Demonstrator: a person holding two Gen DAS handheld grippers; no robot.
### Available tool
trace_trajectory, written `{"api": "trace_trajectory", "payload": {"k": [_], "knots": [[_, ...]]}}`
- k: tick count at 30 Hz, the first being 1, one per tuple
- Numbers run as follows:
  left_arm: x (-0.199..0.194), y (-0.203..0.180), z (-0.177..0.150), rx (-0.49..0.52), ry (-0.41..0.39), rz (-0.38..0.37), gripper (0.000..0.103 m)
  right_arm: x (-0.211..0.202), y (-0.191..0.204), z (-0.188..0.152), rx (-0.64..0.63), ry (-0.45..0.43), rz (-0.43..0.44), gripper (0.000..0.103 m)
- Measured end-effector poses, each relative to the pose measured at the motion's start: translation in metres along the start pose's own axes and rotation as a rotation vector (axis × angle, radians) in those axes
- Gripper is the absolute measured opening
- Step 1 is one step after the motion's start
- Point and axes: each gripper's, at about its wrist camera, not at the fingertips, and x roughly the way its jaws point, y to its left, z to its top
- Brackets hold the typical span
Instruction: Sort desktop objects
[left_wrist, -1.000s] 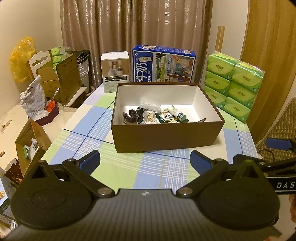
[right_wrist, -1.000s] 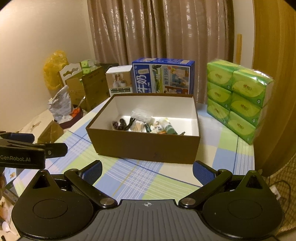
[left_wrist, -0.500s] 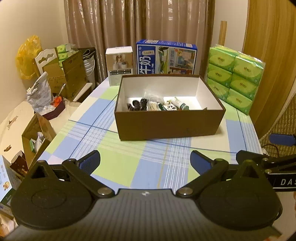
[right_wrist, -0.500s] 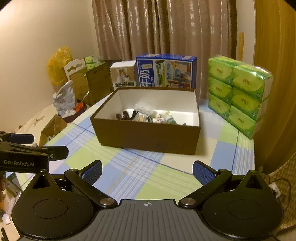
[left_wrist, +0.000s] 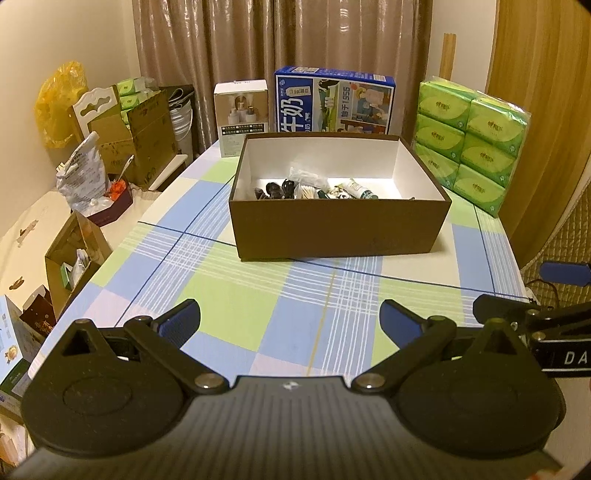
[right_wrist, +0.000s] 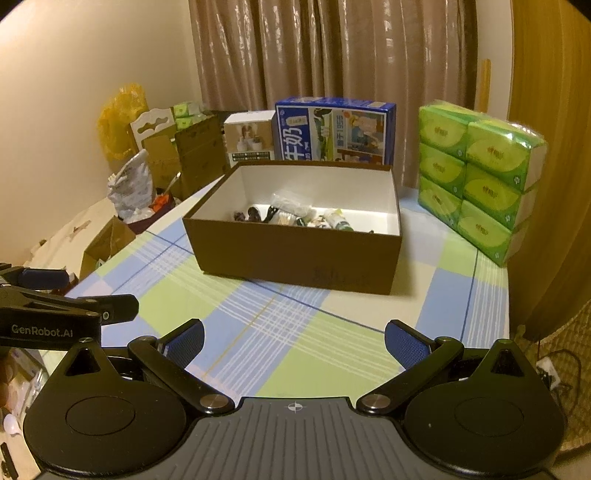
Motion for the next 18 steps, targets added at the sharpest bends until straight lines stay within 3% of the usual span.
{"api": "trace_trajectory", "payload": {"k": [18], "knots": [[0.008, -0.002, -0.023, -0.017, 0.041, 0.008, 0.102, 0.012, 0.002, -0.017, -0.002, 0.057, 0.022, 0.101]]}}
